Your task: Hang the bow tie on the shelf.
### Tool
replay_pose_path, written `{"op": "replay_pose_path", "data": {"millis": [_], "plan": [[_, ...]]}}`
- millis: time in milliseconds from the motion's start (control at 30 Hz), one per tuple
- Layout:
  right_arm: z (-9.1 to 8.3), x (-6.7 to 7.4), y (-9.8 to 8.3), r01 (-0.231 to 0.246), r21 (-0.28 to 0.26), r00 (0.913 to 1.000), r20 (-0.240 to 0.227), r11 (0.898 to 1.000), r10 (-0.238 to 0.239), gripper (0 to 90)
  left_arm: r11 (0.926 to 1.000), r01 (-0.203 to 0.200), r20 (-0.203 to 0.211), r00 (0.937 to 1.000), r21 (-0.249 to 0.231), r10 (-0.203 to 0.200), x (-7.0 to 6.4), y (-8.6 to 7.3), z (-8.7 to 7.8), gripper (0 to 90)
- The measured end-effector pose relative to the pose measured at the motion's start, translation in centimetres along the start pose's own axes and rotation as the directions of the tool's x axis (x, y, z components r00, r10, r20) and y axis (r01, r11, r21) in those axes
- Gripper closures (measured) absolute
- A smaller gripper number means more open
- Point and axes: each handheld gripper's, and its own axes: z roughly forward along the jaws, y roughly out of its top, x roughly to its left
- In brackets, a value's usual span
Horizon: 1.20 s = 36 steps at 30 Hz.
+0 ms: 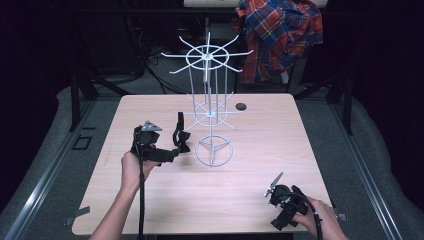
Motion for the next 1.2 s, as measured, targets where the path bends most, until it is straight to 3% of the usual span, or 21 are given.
{"op": "replay_pose_path", "data": {"millis": [133,200,300,433,533,700,800,867,933,1067,1100,1200], "plan": [[0.0,0.0,0.0,-0.002,0.004,1.0000,-0.001,1.000,0.002,9.2,1.0000,0.004,-0.031,0.9995,-0.006,-0.004,-0.1,-0.6,-0.8,0.2],[-0.1,-0.1,-0.1,-0.002,0.001,1.0000,0.003,1.000,0.002,9.2,0.9998,0.003,-0.076,0.9971,-0.020,-0.004,-0.1,-1.0,-1.3,0.2],[-0.1,-0.1,-0.1,-0.003,0.000,1.0000,0.000,1.000,0.003,9.2,0.9999,0.012,-0.081,0.9967,-0.009,-0.013,0.0,-1.7,-2.0,0.2],[-0.1,-0.1,-0.1,0.006,-0.012,1.0000,0.005,1.000,-0.006,9.2,0.9992,-0.005,-0.102,0.9947,0.039,0.009,-0.1,-3.2,-2.5,0.0],[-0.2,0.0,0.0,0.003,-0.019,1.0000,-0.004,1.000,-0.003,9.2,0.9957,-0.033,-0.138,0.9894,0.086,0.045,-0.3,-4.4,-2.7,0.0],[-0.1,-0.1,0.0,0.002,-0.017,1.0000,-0.004,1.000,-0.002,9.2,0.9897,-0.050,-0.132,0.9890,0.134,0.068,-0.8,-6.1,-3.3,0.0],[-0.2,0.0,0.0,0.003,-0.022,1.0000,0.000,1.000,-0.003,9.2,0.9794,-0.087,-0.125,0.9859,0.182,0.111,-1.1,-7.1,-3.6,0.0],[-0.2,0.0,0.0,0.003,-0.022,1.0000,0.000,1.000,-0.003,9.2,0.9769,-0.092,-0.125,0.9851,0.193,0.118,-1.2,-7.5,-3.7,0.1],[-0.1,0.0,0.0,0.000,-0.016,1.0000,0.000,1.000,0.000,9.2,0.9713,-0.092,-0.109,0.9870,0.219,0.118,-1.4,-8.3,-3.8,0.1],[0.0,0.0,0.0,0.003,-0.007,1.0000,-0.002,1.000,-0.003,9.2,0.9586,-0.063,-0.114,0.9886,0.278,0.098,-1.4,-9.5,-3.6,2.5],[0.1,0.0,0.0,-0.002,-0.014,1.0000,-0.006,1.000,0.002,9.2,0.9537,-0.055,-0.093,0.9919,0.296,0.086,-1.3,-9.9,-3.5,2.3],[0.0,0.0,0.2,0.009,-0.008,1.0000,0.003,1.000,-0.009,9.2,0.9395,-0.048,-0.075,0.9941,0.339,0.078,-1.1,-10.4,-3.0,0.3]]}}
